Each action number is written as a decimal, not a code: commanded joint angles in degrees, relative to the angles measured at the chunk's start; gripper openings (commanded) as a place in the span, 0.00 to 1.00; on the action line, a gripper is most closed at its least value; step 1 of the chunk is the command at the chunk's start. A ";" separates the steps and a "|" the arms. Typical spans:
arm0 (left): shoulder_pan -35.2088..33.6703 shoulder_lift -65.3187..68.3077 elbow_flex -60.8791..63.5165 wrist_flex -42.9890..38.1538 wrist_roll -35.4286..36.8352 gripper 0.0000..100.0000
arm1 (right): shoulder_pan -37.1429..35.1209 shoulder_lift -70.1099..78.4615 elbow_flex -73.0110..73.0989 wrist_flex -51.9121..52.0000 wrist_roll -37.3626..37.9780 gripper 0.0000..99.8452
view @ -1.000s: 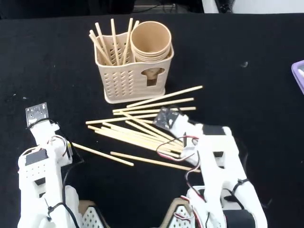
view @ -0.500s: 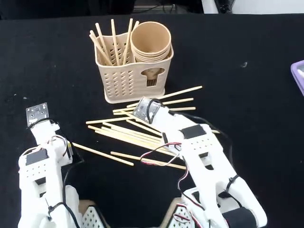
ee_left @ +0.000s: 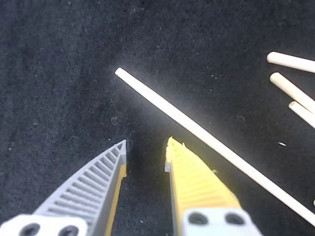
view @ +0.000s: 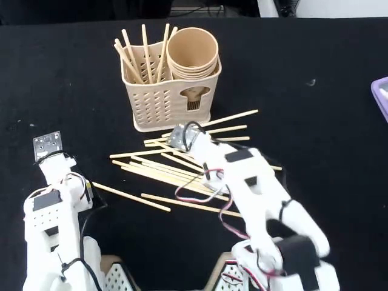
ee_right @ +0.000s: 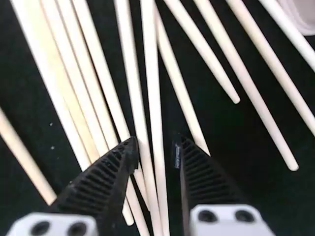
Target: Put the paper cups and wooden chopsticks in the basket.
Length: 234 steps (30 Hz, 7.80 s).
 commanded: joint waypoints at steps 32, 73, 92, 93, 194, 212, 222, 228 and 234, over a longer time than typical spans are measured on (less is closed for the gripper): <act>0.66 -0.97 -0.13 -0.88 0.35 0.14 | -18.99 -34.15 -30.11 28.66 -15.30 0.01; 0.66 -0.62 -0.13 -0.88 0.18 0.14 | -12.92 6.37 -49.36 -25.58 -40.53 0.11; 0.66 -1.14 0.40 -0.97 0.35 0.14 | -13.36 -19.38 -14.29 24.09 -11.16 0.11; 0.66 -1.14 0.40 -0.97 0.35 0.14 | -13.36 -18.95 -10.33 21.27 -10.02 0.11; 0.66 -1.14 0.48 -0.88 0.09 0.14 | -1.67 5.05 -14.02 14.42 0.97 0.01; 0.66 -1.14 0.48 -0.88 0.09 0.14 | -11.60 -27.38 -19.91 27.78 -5.89 0.01; 0.66 -1.14 0.48 -0.88 0.09 0.14 | -16.53 -27.47 -42.07 31.12 -13.98 0.01; 0.66 -1.14 0.48 -0.88 0.09 0.14 | -16.35 -23.43 -44.18 19.60 -23.03 0.01; 0.66 -1.14 0.48 -0.88 0.09 0.14 | -16.35 -17.98 -43.91 0.00 -31.74 0.01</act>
